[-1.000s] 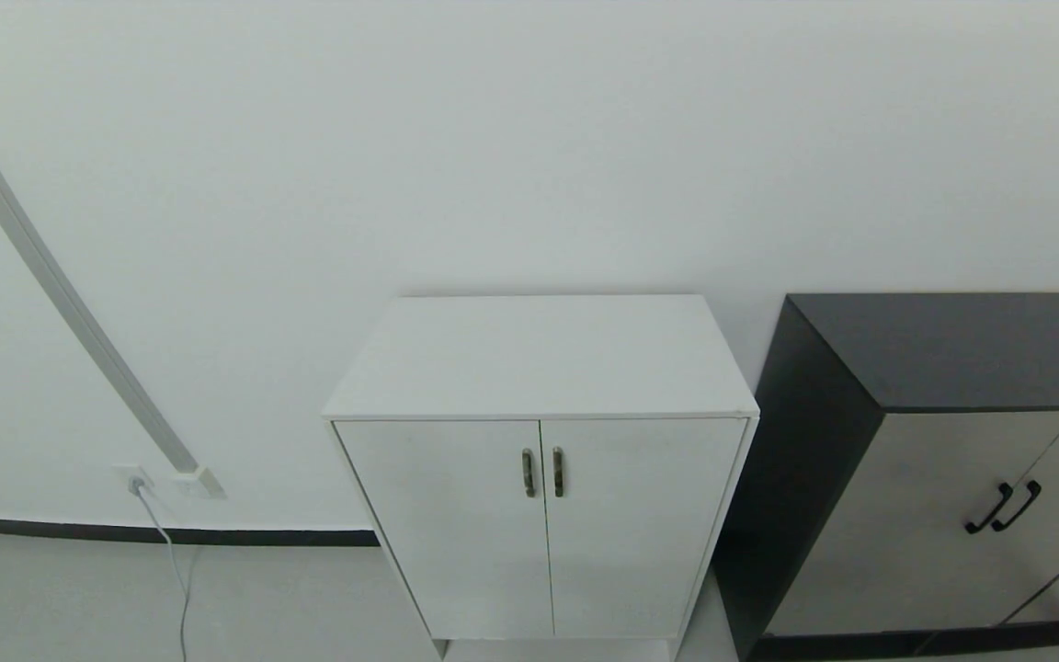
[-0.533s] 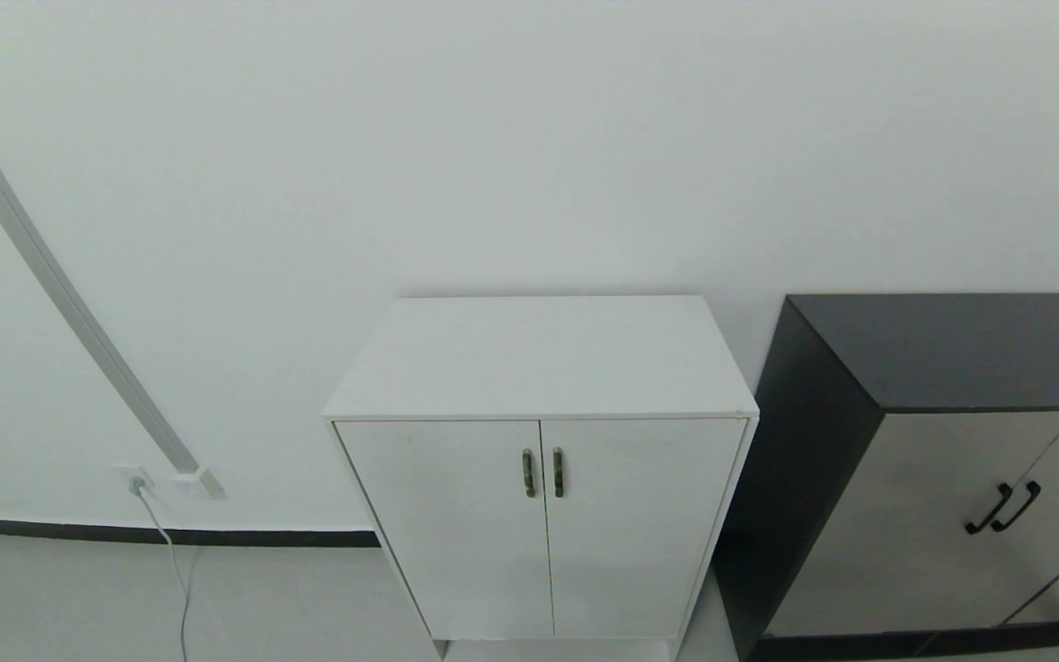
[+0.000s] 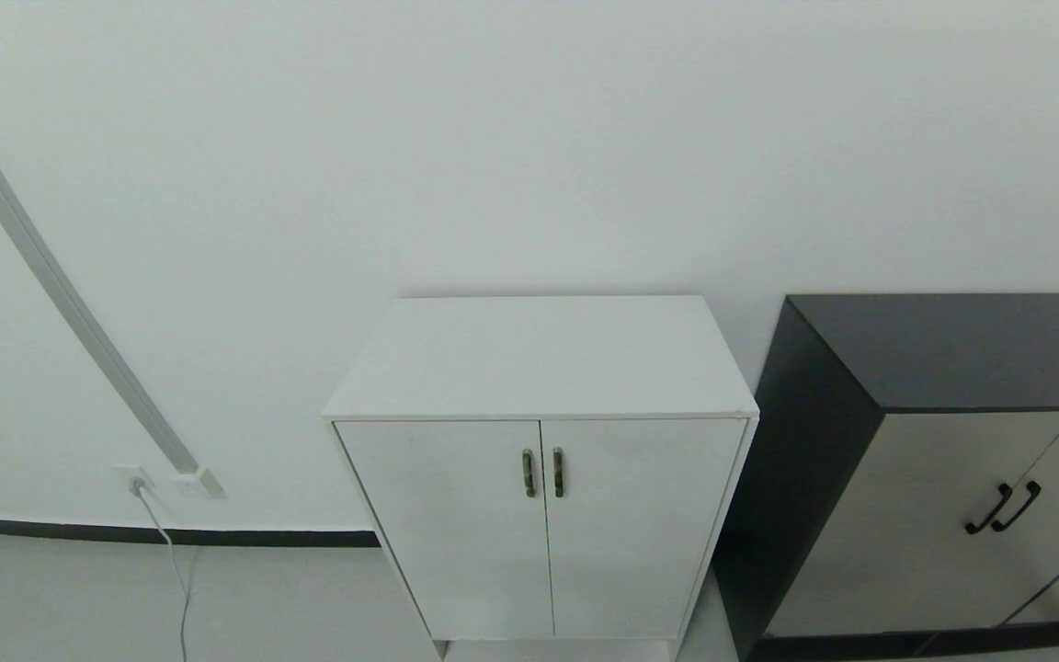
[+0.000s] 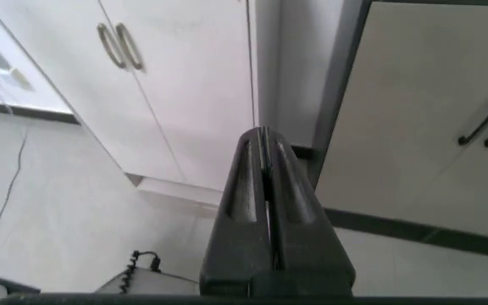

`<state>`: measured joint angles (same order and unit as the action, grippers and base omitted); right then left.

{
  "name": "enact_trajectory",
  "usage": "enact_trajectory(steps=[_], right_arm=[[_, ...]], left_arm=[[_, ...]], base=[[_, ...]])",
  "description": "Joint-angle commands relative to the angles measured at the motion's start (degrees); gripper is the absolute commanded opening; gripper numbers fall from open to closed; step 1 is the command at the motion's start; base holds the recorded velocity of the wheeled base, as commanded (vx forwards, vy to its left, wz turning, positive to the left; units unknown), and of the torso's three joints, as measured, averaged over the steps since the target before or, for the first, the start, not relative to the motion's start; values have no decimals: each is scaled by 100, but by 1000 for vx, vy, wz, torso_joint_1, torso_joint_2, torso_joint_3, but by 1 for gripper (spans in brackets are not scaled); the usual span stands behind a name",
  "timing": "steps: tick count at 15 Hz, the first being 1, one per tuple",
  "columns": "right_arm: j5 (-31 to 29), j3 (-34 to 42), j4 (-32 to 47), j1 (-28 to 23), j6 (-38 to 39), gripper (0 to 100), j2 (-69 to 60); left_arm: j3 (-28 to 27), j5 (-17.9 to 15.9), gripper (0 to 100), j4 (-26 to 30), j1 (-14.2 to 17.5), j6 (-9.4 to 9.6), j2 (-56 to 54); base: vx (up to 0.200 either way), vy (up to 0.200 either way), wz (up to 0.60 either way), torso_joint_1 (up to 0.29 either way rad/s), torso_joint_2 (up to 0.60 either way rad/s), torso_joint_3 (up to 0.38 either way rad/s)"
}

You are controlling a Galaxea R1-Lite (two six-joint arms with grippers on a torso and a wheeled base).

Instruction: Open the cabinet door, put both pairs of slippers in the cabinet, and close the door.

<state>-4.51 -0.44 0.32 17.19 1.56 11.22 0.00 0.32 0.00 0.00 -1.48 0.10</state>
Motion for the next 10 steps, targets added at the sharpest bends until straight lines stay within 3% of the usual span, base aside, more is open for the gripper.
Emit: enact_trajectory(steps=[1,4,10], right_arm=[[73,9,21,-286,-226,0,-111],[91,9,21,-1060,-235,0,-120],[99,18,3,-1104,-200,0,-550]], left_arm=[[0,3,0,0,0,-2,-1],[0,3,0,0,0,-2,-1],[0,3,0,0,0,-2,-1]], base=[[0,0,0,0,0,0],[0,0,0,0,0,0],[0,0,0,0,0,0]])
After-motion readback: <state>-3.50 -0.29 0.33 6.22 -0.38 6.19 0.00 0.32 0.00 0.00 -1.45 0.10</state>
